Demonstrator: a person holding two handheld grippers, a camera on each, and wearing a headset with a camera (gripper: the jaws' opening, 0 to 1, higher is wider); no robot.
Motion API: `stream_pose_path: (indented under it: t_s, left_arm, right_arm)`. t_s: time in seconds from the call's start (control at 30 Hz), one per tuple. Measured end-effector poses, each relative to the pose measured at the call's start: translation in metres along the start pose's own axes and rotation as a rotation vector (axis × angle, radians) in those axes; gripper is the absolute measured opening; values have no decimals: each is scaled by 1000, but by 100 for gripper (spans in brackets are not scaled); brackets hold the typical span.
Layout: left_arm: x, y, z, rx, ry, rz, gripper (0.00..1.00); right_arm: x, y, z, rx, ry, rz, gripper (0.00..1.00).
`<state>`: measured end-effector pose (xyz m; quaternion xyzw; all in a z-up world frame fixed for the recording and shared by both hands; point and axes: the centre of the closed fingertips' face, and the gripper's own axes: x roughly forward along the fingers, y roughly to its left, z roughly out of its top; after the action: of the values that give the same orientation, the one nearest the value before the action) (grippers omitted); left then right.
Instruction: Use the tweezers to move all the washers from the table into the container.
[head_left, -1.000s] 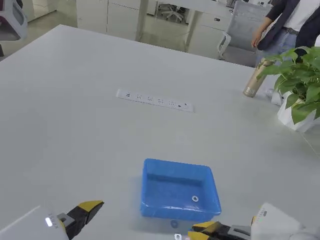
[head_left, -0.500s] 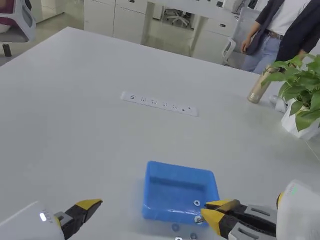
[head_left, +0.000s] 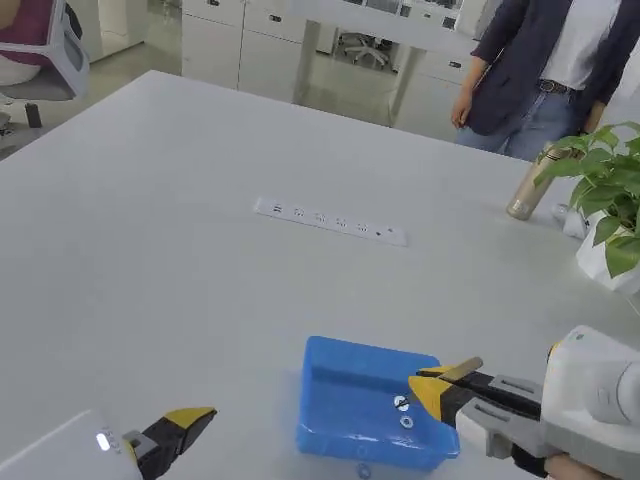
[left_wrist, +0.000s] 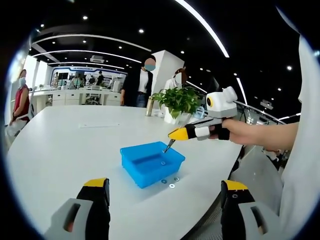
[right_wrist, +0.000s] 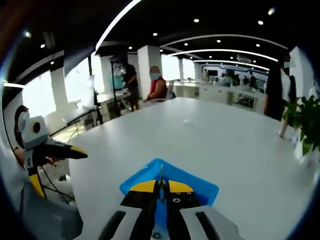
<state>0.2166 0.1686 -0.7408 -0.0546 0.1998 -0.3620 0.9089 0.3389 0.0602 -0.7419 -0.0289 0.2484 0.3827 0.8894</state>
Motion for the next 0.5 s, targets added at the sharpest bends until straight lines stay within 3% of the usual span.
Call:
stream_pose_path:
  t_s: [0.27,0.5]
  left_arm:
    - [-2,2,0,-4,0,10,93]
    - [-2,3,-2,-11,5,13,93]
  right_arm:
    - [21,-27,-23,129,86,-19,3]
    - [36,-34,-34,162,142,-13,3]
